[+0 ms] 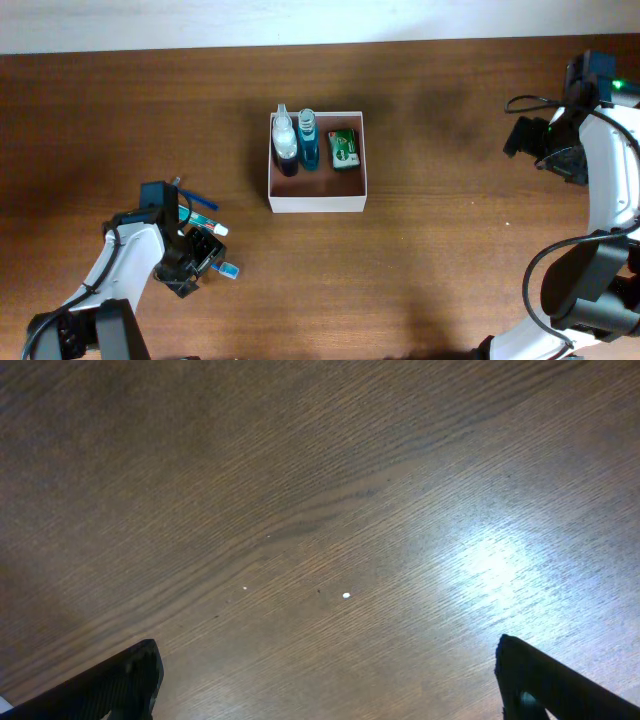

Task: Pack container
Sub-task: 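Close the left gripper on the toothbrush handle and lift it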

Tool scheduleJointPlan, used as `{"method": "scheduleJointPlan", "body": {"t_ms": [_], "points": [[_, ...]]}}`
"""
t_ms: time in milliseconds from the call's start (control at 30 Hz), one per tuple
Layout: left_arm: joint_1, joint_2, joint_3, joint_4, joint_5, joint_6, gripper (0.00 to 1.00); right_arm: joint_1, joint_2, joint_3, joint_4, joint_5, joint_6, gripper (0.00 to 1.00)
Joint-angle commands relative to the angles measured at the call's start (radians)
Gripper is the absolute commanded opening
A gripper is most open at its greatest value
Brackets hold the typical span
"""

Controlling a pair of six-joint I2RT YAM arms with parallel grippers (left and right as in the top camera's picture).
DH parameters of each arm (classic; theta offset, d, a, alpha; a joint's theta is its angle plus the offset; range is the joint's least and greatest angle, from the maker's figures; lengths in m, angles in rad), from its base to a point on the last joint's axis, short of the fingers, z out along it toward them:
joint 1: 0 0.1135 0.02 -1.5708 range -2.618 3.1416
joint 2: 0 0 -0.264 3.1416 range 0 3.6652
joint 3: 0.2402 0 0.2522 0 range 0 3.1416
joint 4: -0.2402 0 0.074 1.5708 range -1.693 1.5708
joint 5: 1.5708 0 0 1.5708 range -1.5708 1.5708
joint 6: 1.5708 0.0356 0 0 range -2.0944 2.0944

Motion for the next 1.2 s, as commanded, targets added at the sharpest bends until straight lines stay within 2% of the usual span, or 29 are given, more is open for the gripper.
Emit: {"method": "scheduleJointPlan", "body": {"t_ms": [0, 333, 500, 700, 867, 1000, 1167], "points": [[0.003, 0.01, 0.011, 0.0, -0.041, -0.009, 0.75, -0.005, 0.004, -0.008, 0.0, 0.016, 0.009, 0.99], [0.003, 0.087, 0.011, 0.019, -0.124, -0.001, 0.72, -0.005, 0.004, -0.008, 0.0, 0.016, 0.009, 0.99], [0.003, 0.161, 0.011, 0.032, -0.124, 0.068, 0.67, -0.005, 0.004, -0.008, 0.0, 0.016, 0.009, 0.99], [0.003, 0.202, 0.011, 0.059, -0.124, 0.101, 0.35, -0.005, 0.004, -0.008, 0.0, 0.016, 0.009, 0.99], [0.003, 0.202, 0.012, 0.102, -0.124, 0.124, 0.25, -0.005, 0.004, -0.008, 0.0, 0.016, 0.009, 0.99], [0.003, 0.202, 0.023, 0.129, -0.124, 0.124, 0.06, -0.005, 0.004, -0.008, 0.0, 0.016, 0.009, 0.99], [0.003, 0.202, 0.09, 0.112, -0.123, 0.145, 0.01, -0.005, 0.004, -0.008, 0.0, 0.016, 0.009, 0.99]]}}
